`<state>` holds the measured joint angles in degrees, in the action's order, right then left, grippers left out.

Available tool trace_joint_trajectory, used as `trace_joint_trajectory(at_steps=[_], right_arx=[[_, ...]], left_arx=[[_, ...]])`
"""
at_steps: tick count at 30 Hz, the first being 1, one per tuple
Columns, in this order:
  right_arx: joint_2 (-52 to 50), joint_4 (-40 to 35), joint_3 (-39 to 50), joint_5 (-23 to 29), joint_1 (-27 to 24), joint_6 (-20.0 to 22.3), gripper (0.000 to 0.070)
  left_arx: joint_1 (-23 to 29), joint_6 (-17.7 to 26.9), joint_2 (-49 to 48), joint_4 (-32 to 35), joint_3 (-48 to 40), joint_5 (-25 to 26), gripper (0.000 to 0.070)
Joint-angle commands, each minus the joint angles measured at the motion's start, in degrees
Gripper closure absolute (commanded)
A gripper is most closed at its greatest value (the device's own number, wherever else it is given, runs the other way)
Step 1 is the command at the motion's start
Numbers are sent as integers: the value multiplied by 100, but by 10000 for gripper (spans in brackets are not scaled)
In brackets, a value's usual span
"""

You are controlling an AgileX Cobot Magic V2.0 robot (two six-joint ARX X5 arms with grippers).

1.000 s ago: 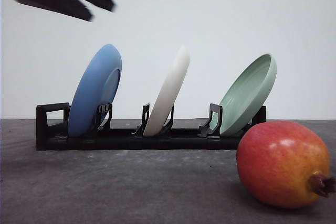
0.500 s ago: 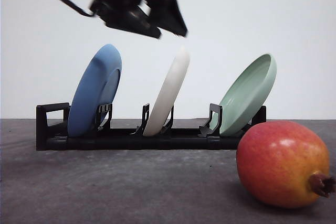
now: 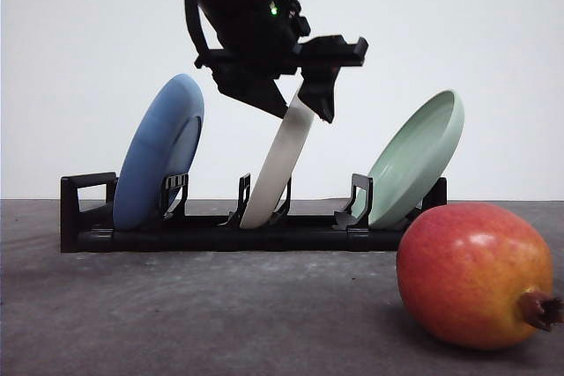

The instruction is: Place pomegranate in white plate

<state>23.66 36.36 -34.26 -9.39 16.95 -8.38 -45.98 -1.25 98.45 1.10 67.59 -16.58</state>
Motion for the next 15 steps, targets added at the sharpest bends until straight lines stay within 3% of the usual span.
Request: trace_joint_trajectory(at_steps=[1,4,8,10,15], right_arx=[[17,-73,-96,2,22,-15,318],[17,-73,-96,2,22,-15,318],[17,-74,-96,2,22,-15,318],[17,-73,-96,2,22,-16,318],[17,-73,-96,2,22,-15,318]], left_arx=[[-44,-95,116,17,136,-15,351],[-44,-117,121,7,136,-17,375],[-44,-119,121,-8,136,-11,573],[-44,-125,121,-22,136,-11,628],[-61,-260,120,-25,136,13,646]])
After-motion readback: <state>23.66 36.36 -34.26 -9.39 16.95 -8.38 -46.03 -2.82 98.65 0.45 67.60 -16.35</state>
